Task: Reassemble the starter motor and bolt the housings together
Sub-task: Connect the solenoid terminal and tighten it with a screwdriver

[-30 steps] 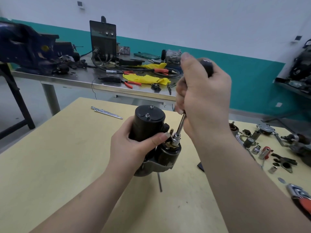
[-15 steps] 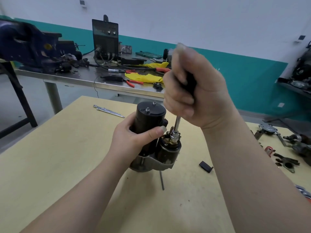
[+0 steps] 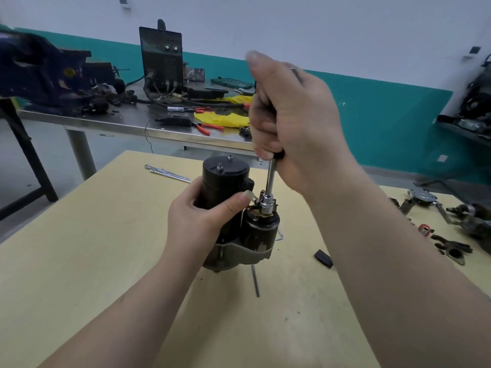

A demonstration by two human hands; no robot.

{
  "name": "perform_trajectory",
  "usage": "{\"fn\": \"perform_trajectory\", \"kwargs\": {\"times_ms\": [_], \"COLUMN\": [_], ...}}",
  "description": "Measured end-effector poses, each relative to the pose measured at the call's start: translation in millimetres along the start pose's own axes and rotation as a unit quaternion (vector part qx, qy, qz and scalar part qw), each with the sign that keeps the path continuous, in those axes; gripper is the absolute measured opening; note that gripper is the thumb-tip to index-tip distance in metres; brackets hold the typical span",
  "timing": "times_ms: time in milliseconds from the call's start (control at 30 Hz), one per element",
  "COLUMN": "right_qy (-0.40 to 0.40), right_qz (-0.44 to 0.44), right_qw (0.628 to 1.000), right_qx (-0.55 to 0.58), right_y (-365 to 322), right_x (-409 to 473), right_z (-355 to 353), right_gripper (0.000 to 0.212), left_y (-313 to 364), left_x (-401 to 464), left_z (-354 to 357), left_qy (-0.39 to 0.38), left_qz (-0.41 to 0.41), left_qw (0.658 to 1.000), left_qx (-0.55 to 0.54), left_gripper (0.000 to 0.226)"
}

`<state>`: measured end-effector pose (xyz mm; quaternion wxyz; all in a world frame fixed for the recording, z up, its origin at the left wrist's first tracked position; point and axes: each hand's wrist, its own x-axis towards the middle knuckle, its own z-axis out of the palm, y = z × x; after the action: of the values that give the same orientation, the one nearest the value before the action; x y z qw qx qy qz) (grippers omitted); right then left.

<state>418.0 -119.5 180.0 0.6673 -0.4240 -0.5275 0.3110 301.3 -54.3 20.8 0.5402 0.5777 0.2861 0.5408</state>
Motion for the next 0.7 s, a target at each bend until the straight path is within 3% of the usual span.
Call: {"fn": "perform_trajectory", "kwargs": {"times_ms": [67,133,200,267,367,467,633,700], "right_qy": [-0.077,-0.105,-0.083,-0.035,0.074,0.084,-0.022,-0.049], "right_qz": [-0.013,-0.058,-0.097,-0.075,0.093,0.241,0.237,0.201], "right_qw": [0.996,0.983,0.978,0.989,0.992,0.927,0.799,0.774], "right_qx": [0.04,0.14,0.166,0.125,-0.029,-0.274,-0.552,-0.598], "right_y": [-12.8,-28.5,-39.3,-33.4,12.9,75.7,141.9,156.9], "right_x": [5.5,15.0,23.2,23.8,4.4,-41.3,-102.2,-114.3], "right_z": [-7.0,-21.6,-42.6,-66.0,-101.6,-126.8,-136.3,-133.0], "right_gripper": [0.042,0.034,0.023,0.016,0.033,0.052,0.063,0.057], "left_y": [0.2,-1.4,-3.0,-3.4,-3.3,-3.0,-2.2,-2.1], "left_x": [3.8,5.6,5.6,5.8,6.7,7.1,9.2,8.8], "left_z": [-3.1,-4.9,-6.0,-6.8,-6.7,-4.8,-0.8,1.0], "left_qy": [-0.013,-0.016,-0.012,-0.012,-0.013,-0.016,-0.006,0.004], "left_qz": [-0.008,-0.01,-0.005,-0.004,-0.007,-0.004,-0.015,-0.021], "left_qw": [1.0,1.0,1.0,1.0,1.0,1.0,1.0,1.0], "left_qx": [0.002,0.004,0.002,-0.001,0.001,0.012,0.02,0.01], "left_gripper": [0.046,0.043,0.041,0.042,0.041,0.042,0.051,0.061]}}
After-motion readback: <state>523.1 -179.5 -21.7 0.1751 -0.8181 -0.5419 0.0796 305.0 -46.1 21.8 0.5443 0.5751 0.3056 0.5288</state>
